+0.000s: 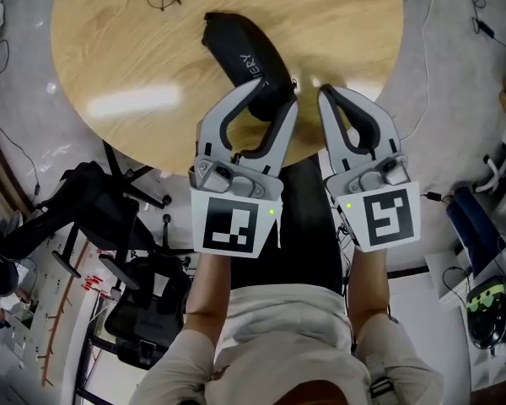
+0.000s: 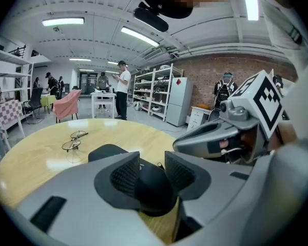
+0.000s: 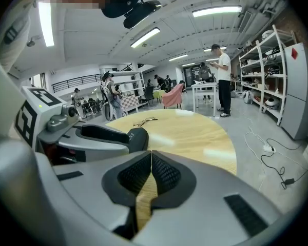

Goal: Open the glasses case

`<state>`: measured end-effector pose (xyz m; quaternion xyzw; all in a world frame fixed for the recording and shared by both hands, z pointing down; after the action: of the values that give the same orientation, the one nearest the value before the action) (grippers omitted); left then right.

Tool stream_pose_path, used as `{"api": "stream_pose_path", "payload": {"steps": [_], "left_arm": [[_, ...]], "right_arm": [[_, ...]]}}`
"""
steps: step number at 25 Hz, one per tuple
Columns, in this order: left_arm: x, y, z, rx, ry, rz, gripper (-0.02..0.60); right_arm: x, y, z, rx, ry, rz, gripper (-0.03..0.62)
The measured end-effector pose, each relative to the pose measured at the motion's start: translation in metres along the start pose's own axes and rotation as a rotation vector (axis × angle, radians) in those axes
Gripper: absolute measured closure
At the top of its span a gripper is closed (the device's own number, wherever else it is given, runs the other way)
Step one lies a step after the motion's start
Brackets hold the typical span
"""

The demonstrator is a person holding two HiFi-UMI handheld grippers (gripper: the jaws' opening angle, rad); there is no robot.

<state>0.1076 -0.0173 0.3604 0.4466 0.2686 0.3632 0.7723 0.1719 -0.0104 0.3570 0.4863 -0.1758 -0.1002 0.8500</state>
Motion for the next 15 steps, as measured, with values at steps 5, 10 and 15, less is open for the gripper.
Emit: {"api": "stream_pose_path", "payload": {"steps": [5, 10, 15], "left_arm": [[0.000, 0.002, -0.008, 0.002, -0.003, -0.013, 0.407], [-0.004, 0.006, -0.018, 0.006, -0.022, -0.020, 0.399], [-0.007, 0.011, -0.032, 0.006, -0.044, -0.036, 0.399]], "right_arm": [[-0.007, 0.004, 0.005, -0.005, -0.019, -0.006, 0.574], [-0.014, 0.013, 0.012, -0.030, -0.032, -0.003, 0.574], [-0.020, 0.023, 0.020, -0.064, -0.062, -0.034, 0.574]]}}
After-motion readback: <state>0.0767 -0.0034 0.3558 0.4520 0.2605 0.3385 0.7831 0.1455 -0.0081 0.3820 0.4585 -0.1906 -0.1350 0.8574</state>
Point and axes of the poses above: the fingertips, and each gripper's own axes: z forward along the fingers, x to its right, y out of its underside, the point moved 2 cm from there along -z, backward along the fingers, and after that the axes turned 4 degrees about x, right-handed, at the moved point
